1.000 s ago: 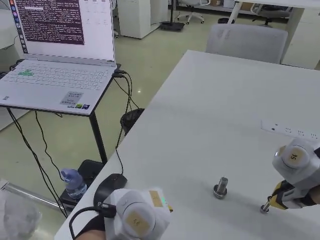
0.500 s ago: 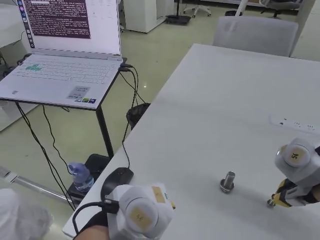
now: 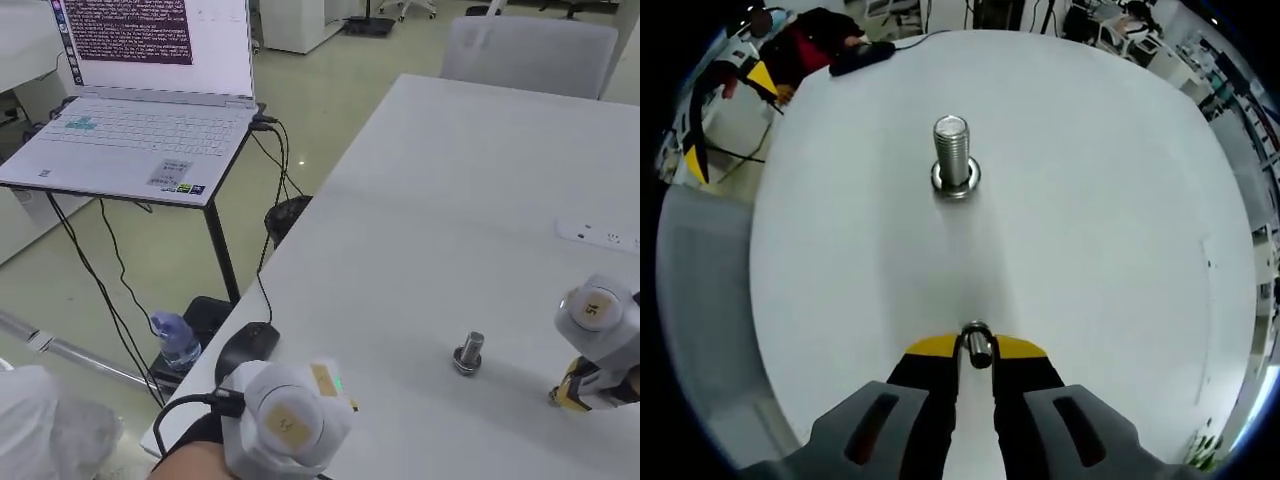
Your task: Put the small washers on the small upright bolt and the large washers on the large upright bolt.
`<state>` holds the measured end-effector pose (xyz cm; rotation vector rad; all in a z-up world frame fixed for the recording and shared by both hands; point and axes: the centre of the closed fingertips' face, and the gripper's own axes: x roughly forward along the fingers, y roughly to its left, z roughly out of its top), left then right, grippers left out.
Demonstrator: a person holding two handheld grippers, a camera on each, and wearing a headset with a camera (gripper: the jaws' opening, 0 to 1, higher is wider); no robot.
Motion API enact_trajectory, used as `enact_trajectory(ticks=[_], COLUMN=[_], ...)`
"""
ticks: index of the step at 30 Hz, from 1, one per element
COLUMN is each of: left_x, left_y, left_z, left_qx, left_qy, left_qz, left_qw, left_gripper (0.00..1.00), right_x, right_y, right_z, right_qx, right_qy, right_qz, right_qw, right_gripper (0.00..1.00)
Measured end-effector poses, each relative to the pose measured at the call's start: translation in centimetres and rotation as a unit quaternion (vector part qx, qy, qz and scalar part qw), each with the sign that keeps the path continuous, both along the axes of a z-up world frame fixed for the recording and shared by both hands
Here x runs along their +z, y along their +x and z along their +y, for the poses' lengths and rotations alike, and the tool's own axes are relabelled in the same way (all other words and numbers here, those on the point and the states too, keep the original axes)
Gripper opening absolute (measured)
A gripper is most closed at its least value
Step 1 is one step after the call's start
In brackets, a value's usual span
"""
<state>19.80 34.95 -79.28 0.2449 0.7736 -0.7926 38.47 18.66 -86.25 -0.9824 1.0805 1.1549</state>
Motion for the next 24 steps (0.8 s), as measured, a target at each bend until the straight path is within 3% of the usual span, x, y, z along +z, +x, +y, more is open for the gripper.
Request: enact_trajectory(ticks=[11,24], left_x=[-0.16,-0.11], left_y=[-0.06,-0.06], left_z=[0.2,0.1], left_qx=[0.002,0.002], left_qy=[-0.001,-0.003], left_qz=[0.001,0.001], left_qw=[1.0,1.0], left_gripper=[0.63,0.62], right_x=[0.16,-0.42], right_y=[-0.37,0.26], right_z=[0.2,0.07], right_qx=[0.008,0.01], right_qy=[-0.003,-0.009], right_qz=[-0.004,-0.01], right_qw=[1.0,0.9999], right_gripper=[0.13,0.13])
